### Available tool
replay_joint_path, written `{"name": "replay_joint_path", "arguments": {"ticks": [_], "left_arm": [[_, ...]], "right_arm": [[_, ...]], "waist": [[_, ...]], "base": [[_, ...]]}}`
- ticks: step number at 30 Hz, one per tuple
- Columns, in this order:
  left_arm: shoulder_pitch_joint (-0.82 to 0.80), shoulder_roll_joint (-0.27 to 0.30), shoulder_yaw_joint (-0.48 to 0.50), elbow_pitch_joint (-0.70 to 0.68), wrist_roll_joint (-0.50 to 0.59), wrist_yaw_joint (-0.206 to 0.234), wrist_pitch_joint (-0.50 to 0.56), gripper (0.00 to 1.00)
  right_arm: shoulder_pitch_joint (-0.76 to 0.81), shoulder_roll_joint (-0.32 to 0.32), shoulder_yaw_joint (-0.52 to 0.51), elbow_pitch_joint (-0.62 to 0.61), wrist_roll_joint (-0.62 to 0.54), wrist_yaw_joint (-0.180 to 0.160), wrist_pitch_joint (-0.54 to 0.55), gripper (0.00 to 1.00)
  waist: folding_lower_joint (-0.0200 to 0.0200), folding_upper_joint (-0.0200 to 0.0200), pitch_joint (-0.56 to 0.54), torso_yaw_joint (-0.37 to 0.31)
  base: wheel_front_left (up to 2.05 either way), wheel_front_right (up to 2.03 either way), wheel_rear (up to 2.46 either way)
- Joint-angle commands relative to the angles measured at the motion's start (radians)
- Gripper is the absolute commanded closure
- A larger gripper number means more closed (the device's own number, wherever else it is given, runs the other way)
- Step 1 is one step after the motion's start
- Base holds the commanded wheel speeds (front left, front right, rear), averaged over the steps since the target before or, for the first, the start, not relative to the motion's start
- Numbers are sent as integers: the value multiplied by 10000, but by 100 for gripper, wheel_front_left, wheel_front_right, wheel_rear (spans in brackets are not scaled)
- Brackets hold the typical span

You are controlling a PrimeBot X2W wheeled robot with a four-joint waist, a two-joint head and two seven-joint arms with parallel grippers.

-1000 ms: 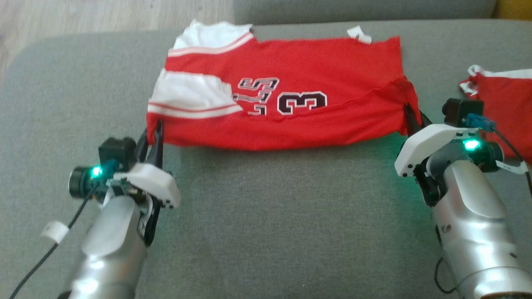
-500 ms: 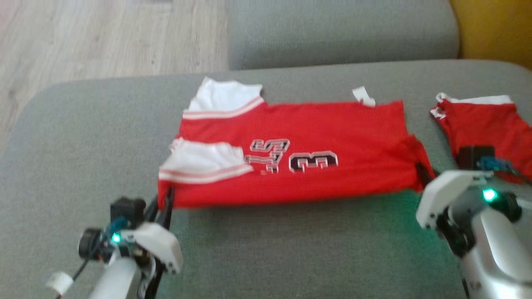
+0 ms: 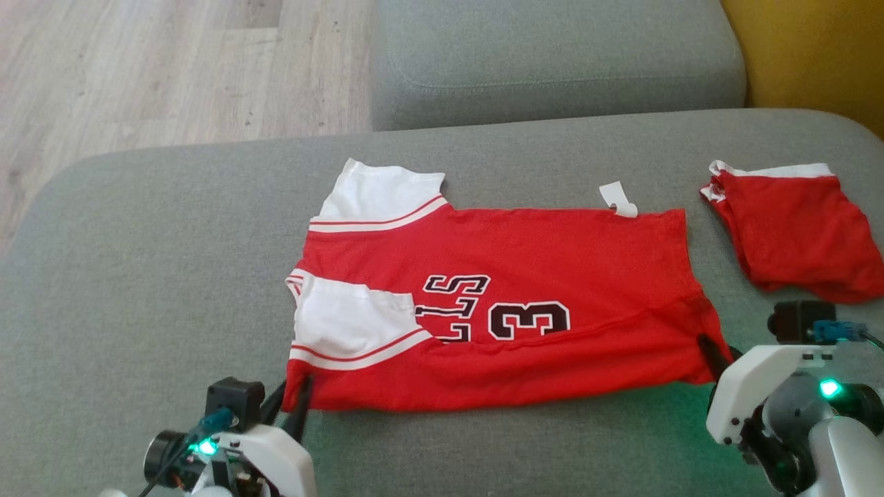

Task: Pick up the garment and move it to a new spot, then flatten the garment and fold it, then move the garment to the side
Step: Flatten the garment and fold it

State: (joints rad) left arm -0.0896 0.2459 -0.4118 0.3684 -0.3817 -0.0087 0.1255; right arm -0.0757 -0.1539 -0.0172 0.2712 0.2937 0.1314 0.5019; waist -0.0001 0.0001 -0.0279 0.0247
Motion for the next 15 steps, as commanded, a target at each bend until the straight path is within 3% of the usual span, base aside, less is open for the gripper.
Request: {"name": "replay_joint_path", "arguments": {"ticks": [1,2,3,11,15], "left_arm": [[-344,243,308,-414,-28,72,58,62],[-337,252,302,-482,-17,113,91,30],[-341,274,307,-553,8,167,98,0],[-999,552,892,-1285,-33,529,-364,0],[-1917,670,1233,-1671,-67,474,-833,0]], "right_arm": [[-225,-50,70,-541,-33,-7,-74,6],[-197,13,-24,-617,-84,-7,-126,0],[-189,80,-107,-685,-138,-7,-180,0],[-787,348,-466,-1262,-707,-7,-986,0],[-1363,332,-408,-1355,-929,-7,-1676,0]], "waist": [[1,-1,49,-31],[1,-1,82,-50],[1,-1,123,-69],[1,-1,722,-269],[1,-1,1120,-404]], "base": [[0,0,0],[0,0,0],[0,0,0],[0,0,0],[0,0,0]]}}
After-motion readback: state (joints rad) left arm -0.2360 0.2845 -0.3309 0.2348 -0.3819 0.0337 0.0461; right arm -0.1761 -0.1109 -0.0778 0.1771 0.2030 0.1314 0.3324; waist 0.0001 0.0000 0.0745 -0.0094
